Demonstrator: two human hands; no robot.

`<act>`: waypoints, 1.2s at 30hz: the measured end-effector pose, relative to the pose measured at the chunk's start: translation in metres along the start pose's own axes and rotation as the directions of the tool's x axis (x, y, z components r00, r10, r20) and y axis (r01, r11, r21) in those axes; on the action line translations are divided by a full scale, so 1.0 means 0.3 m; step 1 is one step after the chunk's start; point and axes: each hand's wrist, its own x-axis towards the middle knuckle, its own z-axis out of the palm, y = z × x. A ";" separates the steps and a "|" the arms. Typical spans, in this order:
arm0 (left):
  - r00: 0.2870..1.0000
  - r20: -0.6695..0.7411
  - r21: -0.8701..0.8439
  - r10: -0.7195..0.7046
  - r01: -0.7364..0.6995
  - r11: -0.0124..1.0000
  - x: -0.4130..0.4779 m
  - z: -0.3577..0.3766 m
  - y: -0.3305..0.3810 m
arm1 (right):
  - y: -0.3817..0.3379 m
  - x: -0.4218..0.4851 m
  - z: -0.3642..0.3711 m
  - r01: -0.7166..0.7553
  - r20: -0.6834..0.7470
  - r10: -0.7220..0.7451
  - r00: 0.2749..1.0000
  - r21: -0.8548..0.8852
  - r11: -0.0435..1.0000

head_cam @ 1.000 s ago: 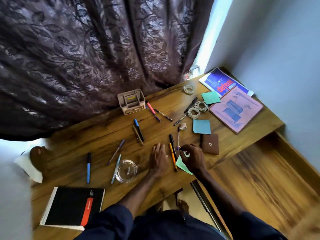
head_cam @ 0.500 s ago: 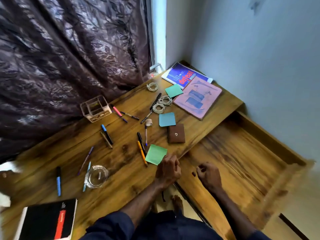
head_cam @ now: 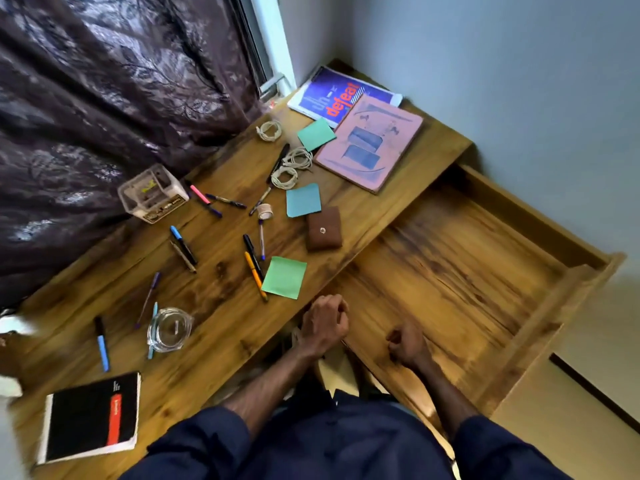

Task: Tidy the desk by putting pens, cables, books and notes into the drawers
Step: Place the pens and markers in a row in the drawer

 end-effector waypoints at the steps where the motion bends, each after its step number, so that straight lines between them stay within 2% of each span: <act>1: 1.000 0.017 -0.003 0.007 -0.007 1.000 0.001 0.004 0.000 | 0.021 -0.006 -0.001 -0.026 -0.003 0.026 1.000 0.008 1.000; 4: 0.999 0.053 -0.004 0.014 -0.014 1.000 0.005 0.009 -0.003 | 0.062 -0.033 -0.007 -0.067 -0.054 0.067 0.996 0.003 0.998; 8: 0.997 0.070 0.002 0.027 -0.027 1.000 0.014 0.008 0.005 | 0.093 -0.057 0.023 -0.105 -0.200 0.120 0.972 0.084 0.991; 14: 0.994 0.105 -0.005 0.036 -0.036 0.999 0.010 0.008 -0.009 | 0.035 -0.048 0.104 -0.112 -0.173 0.119 0.978 0.049 0.993; 19: 0.995 0.098 -0.010 0.004 -0.003 1.000 0.007 -0.002 -0.037 | -0.040 -0.002 0.087 -0.046 -0.143 0.040 0.989 -0.039 0.998; 26: 0.995 0.074 0.066 -0.060 0.055 0.996 -0.010 -0.002 -0.079 | -0.274 0.133 0.010 0.210 -0.226 -0.210 0.951 -0.024 0.977; 30: 0.995 0.072 0.081 -0.064 0.058 0.995 -0.023 0.002 -0.092 | -0.356 0.200 0.036 0.245 -0.202 -0.251 0.947 -0.058 0.968; 36: 0.997 0.074 0.061 -0.039 0.035 0.998 -0.028 0.010 -0.097 | -0.309 0.245 0.145 0.283 -0.170 -0.303 0.938 -0.135 0.950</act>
